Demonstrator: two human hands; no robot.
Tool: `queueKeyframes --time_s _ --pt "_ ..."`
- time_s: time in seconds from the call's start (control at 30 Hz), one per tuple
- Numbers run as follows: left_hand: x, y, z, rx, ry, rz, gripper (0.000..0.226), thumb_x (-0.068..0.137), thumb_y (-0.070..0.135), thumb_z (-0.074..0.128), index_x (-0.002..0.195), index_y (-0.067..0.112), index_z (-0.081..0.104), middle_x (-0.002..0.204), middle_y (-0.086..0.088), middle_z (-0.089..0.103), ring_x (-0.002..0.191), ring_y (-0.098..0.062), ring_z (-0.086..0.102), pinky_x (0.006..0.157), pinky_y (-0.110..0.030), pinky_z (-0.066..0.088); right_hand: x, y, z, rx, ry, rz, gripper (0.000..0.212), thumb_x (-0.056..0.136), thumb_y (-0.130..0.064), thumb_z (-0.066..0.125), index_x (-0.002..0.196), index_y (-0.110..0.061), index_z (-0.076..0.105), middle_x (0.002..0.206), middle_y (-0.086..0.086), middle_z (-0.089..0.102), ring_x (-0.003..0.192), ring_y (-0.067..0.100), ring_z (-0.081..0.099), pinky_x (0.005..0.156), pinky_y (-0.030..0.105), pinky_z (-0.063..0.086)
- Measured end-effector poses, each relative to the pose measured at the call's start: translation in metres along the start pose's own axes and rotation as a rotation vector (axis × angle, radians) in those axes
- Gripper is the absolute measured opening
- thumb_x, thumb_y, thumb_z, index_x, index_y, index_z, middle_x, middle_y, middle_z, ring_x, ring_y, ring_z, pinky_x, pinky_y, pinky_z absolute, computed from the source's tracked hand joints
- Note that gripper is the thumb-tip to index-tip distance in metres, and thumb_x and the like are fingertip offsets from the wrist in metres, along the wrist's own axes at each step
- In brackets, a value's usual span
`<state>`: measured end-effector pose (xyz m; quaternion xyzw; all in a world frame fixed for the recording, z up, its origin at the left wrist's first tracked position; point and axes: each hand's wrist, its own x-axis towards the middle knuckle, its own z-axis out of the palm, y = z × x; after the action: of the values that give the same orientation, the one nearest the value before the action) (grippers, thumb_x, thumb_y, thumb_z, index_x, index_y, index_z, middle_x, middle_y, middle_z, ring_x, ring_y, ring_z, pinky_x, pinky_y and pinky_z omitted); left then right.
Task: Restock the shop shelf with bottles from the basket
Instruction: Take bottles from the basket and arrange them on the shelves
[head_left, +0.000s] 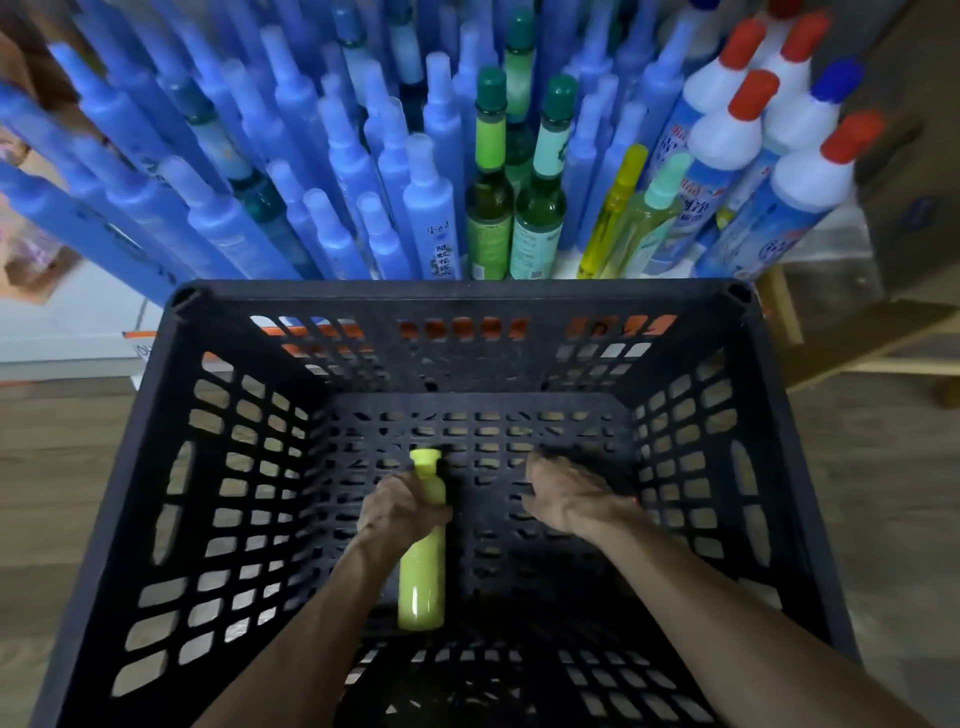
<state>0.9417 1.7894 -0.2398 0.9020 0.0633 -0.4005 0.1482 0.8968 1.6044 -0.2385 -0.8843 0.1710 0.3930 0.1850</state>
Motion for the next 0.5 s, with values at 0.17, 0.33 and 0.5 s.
queueKeyframes --time_s 0.17,0.33,0.5 --pt "-0.024 -0.004 -0.029 -0.231 0.041 0.105 0.046 0.065 0.05 0.078 0.085 0.019 0.052 0.103 -0.007 0.059 0.101 -0.027 0.061 0.08 -0.034 0.05 -0.039 0.011 -0.02 0.086 0.027 0.042 0.033 0.098 -0.026 0.054 0.128 -0.015 0.046 0.122 0.006 0.058 0.109 0.026 0.06 0.086 0.037 0.05" --pt "-0.127 0.025 -0.112 -0.363 -0.015 0.15 0.058 0.058 0.047 0.08 0.098 0.011 0.057 0.096 -0.01 0.063 0.088 -0.028 0.064 0.067 -0.037 0.052 -0.157 -0.018 -0.089 0.084 0.08 -0.006 0.04 0.099 -0.029 0.052 0.134 -0.015 0.039 0.133 0.008 0.05 0.117 0.029 0.055 0.092 0.04 0.048" --pt "-0.344 0.07 -0.268 -0.696 -0.08 0.257 0.031 0.079 -0.004 0.071 0.082 0.017 0.048 0.077 0.002 0.054 0.059 0.001 0.059 0.051 -0.009 0.044 -0.34 -0.074 -0.212 0.058 0.128 -0.072 0.049 0.098 -0.028 0.053 0.141 -0.013 0.033 0.142 0.009 0.042 0.128 0.029 0.049 0.095 0.037 0.042"
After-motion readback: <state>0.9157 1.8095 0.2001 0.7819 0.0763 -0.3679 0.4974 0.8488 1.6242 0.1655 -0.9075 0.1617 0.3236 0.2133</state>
